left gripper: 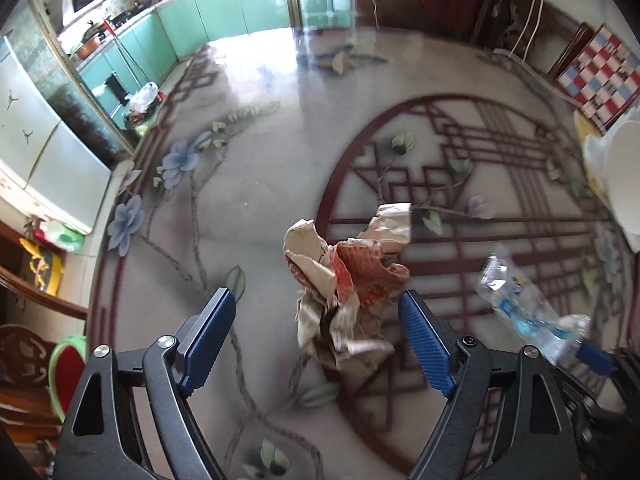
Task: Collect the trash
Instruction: 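Grasp the clear plastic packet with the right tool while the left tool grasps crumpled paper, then carry the plastic packet and crumpled paper over the red bin with both tools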
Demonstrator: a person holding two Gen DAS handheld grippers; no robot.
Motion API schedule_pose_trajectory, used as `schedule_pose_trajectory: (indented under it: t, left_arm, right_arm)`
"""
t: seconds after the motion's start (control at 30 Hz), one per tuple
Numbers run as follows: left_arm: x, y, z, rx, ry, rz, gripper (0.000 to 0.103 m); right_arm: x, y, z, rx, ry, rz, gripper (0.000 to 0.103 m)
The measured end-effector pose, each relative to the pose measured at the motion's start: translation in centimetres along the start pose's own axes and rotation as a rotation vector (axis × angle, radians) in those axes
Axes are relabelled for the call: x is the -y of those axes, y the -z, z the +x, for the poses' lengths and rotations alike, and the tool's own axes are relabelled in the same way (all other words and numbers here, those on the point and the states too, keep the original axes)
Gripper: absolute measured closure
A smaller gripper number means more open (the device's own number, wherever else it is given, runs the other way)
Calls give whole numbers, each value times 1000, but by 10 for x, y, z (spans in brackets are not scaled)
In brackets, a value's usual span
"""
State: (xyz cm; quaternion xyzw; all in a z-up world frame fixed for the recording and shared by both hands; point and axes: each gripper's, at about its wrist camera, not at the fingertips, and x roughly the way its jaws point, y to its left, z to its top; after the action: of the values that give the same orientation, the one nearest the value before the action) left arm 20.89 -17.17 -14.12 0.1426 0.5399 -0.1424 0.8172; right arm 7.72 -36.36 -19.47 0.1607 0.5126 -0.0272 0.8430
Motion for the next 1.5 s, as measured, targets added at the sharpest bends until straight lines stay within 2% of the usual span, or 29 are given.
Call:
schedule_pose_trajectory:
  t: [0.07, 0.1, 0.13, 0.17, 0.23, 0.33, 0.5, 0.7, 0.77, 0.83, 0.93, 1.07, 1.23, 1.5]
  left_arm:
    - [1, -2, 11, -34, 22, -6, 22]
    - [1, -2, 17, -52, 29, -8, 36]
    - [1, -1, 22, -73, 39, -9, 61]
    - [1, 1, 28, -96, 41, -7, 61]
    - [1, 1, 26, -71, 46, 5, 66]
    - [4, 5, 21, -61, 19, 55, 68]
    - [-7, 19, -2, -49, 70, -1, 68]
    - [-5, 39, -35, 12, 61, 12, 67]
    - [-6, 47, -45, 22, 67, 14, 67]
    - [-10, 50, -47, 24, 74, 14, 67]
    - [-21, 56, -49, 9, 78, -22, 67]
    - [-34, 74, -61, 17, 69, -67, 67]
    - [-47, 99, -77, 34, 41, -98, 66]
    - [-62, 127, -99, 69, 34, -121, 66]
  right_arm:
    - [-8, -5, -7, 28, 15, -23, 52]
    - [-10, -7, -11, 43, 19, -30, 52]
    - [-14, -11, -14, 54, 23, -40, 51]
    - [-15, -15, -15, 62, 30, -57, 50]
    - [-23, -23, -12, 67, 65, -109, 46]
    - [-32, -30, 1, 60, 92, -155, 46]
    - [-34, -32, 28, 2, 138, -156, 46]
    - [-33, -31, 37, -34, 171, -140, 46]
    - [-35, -31, 40, -44, 198, -154, 52]
    - [-35, -33, 39, -34, 212, -151, 72]
    - [-33, -32, 38, -33, 214, -133, 82]
    - [-28, -27, 26, -59, 146, -45, 84]
    - [-35, -11, -2, -43, 104, 16, 84]
    - [-75, 6, -61, 48, 88, -32, 84]
